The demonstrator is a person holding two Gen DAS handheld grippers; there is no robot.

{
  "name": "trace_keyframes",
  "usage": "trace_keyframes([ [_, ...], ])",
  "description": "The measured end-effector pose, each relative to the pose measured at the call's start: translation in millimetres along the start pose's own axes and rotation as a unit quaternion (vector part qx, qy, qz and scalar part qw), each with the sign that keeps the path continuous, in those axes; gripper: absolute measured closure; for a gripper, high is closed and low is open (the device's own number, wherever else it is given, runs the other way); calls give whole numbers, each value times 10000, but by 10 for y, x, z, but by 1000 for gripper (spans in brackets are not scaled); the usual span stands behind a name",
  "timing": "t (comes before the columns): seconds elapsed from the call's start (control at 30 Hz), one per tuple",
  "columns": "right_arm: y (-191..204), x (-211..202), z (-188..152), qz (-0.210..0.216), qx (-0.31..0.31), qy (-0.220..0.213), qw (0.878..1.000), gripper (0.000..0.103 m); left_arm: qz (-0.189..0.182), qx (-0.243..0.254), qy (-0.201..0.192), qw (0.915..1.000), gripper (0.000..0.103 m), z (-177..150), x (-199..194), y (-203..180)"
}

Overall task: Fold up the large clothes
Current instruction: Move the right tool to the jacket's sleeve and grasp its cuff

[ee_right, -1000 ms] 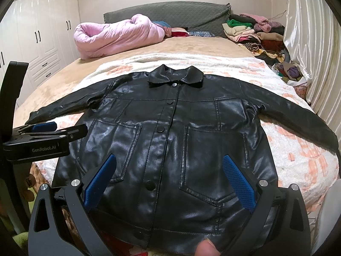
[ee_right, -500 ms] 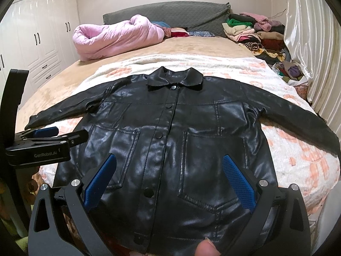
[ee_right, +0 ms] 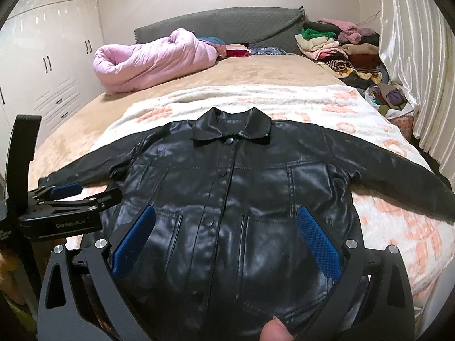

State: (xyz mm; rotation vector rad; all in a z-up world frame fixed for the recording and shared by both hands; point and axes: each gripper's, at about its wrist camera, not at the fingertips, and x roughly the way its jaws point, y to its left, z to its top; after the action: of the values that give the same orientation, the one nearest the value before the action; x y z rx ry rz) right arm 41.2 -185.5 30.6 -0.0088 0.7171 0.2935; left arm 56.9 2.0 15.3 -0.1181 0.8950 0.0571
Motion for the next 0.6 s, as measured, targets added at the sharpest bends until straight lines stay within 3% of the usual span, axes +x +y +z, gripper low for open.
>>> trace_keyframes([
  [0.33, -328, 204, 432, -215, 325, -190, 9991, 4, -89, -71, -176, 9998, 9, 426, 121, -71],
  [0.6, -738, 375, 580, -620, 695, -222, 9954, 4, -194, -62, -133, 9997, 9, 629, 331, -211],
])
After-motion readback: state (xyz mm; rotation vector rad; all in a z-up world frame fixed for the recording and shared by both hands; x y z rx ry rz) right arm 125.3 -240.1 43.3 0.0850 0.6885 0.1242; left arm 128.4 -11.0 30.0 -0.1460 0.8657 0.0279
